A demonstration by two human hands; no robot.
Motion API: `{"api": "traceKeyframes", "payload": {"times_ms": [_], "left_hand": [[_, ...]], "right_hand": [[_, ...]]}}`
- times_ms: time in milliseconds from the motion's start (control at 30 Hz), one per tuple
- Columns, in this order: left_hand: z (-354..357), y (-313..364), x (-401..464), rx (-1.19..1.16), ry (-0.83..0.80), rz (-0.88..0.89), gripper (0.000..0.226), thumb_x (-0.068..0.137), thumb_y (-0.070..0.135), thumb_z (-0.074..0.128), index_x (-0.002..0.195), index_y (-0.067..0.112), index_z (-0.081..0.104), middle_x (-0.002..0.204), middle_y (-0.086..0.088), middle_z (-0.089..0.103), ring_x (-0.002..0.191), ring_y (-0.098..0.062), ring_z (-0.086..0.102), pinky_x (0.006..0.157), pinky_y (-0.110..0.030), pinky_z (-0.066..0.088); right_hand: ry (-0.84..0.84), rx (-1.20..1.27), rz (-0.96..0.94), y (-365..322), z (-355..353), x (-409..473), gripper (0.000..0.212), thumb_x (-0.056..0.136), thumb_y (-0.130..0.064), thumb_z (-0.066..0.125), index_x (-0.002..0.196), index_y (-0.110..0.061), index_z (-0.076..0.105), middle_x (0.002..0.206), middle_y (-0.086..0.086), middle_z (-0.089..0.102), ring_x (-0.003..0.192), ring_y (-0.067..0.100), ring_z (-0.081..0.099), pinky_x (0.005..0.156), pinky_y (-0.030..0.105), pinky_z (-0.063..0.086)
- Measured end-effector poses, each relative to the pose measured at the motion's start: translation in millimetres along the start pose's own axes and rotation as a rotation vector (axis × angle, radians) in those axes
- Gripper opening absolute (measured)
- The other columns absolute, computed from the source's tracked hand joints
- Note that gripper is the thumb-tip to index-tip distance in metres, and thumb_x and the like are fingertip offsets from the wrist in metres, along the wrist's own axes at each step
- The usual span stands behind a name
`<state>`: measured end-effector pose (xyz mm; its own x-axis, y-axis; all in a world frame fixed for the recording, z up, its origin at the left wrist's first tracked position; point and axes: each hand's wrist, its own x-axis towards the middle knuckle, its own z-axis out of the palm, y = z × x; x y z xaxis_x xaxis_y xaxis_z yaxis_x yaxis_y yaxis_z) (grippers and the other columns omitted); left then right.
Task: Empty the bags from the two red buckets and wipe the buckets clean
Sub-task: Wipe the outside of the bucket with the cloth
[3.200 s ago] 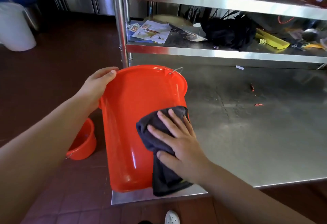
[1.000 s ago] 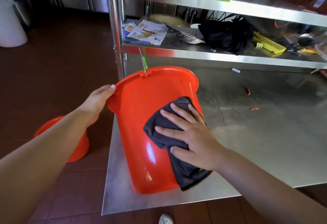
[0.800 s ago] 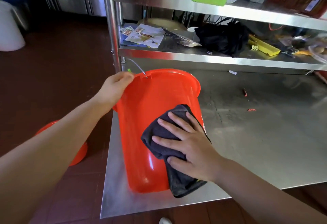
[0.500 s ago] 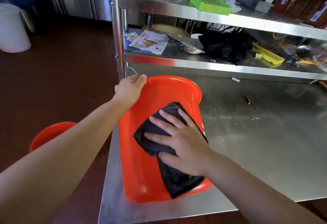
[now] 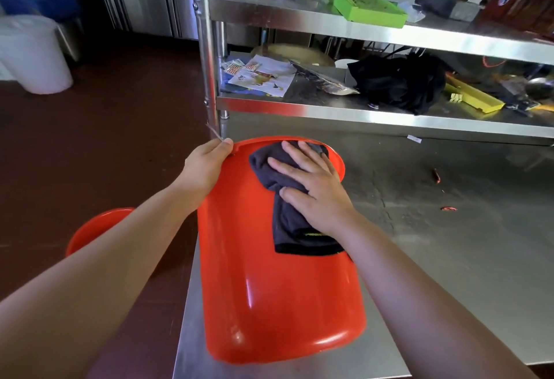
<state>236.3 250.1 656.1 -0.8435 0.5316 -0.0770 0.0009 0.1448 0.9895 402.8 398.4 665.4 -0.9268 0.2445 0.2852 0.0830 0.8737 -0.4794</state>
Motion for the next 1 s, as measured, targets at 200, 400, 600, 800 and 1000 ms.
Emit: {"api": "traceKeyframes", "payload": {"times_ms": [200, 400, 600, 800, 1000], "left_hand": [[-27.4, -20.6, -0.1, -0.078, 0.01, -0.017, 0.031, 0.098, 0.034, 0.045, 0.073, 0.024, 0.06, 0.053, 0.014, 0.059, 0.047, 0.0, 0.055, 0.044, -0.011, 0.042], [-49.4, -27.8, -6.5, -0.116, -0.006, -0.057, 0.019, 0.082, 0.044, 0.054, 0.075, 0.033, 0.067, 0.071, 0.008, 0.065, 0.065, -0.012, 0.06, 0.067, -0.033, 0.045], [-40.8, -26.6, -15.0, 0.012, -0.061, 0.045, 0.009, 0.091, 0.022, 0.061, 0.098, 0.027, 0.061, 0.091, 0.006, 0.068, 0.077, -0.002, 0.067, 0.068, -0.021, 0.049], [-36.4, -19.6, -16.4, 0.097, -0.036, 0.006, 0.018, 0.087, 0.029, 0.066, 0.102, 0.021, 0.063, 0.097, 0.003, 0.069, 0.088, -0.011, 0.068, 0.067, -0.022, 0.05], [11.7, 7.3, -1.2, 0.435, -0.016, 0.045, 0.041, 0.067, 0.056, 0.065, 0.086, 0.02, 0.06, 0.101, -0.008, 0.067, 0.101, -0.031, 0.062, 0.091, -0.045, 0.049]], "right_hand": [[0.095, 0.401, 0.218, 16.7, 8.4, -5.1, 0.051, 0.08, -0.028, 0.051, 0.12, -0.058, 0.044, 0.145, -0.029, 0.023, 0.141, -0.006, 0.012, 0.119, 0.032, 0.007], [0.17, 0.776, 0.412, 35.9, 16.2, -25.4, 0.049, 0.094, -0.007, 0.045, 0.125, -0.045, 0.049, 0.149, -0.016, 0.034, 0.14, 0.0, 0.024, 0.119, 0.034, 0.017], [0.15, 0.743, 0.566, 29.4, 8.9, -22.7, 0.048, 0.095, -0.015, 0.045, 0.139, -0.033, 0.044, 0.15, -0.011, 0.037, 0.139, 0.007, 0.031, 0.118, 0.034, 0.021], [0.086, 0.31, 0.488, -1.9, 7.4, -26.5, 0.056, 0.093, -0.034, 0.047, 0.144, -0.045, 0.028, 0.159, -0.012, 0.013, 0.145, 0.007, 0.01, 0.117, 0.032, 0.014], [-0.01, -0.334, 0.304, -48.5, 16.2, -46.3, 0.063, 0.089, -0.05, 0.038, 0.147, -0.042, 0.018, 0.161, -0.001, -0.002, 0.147, 0.024, -0.006, 0.115, 0.056, 0.005]]}}
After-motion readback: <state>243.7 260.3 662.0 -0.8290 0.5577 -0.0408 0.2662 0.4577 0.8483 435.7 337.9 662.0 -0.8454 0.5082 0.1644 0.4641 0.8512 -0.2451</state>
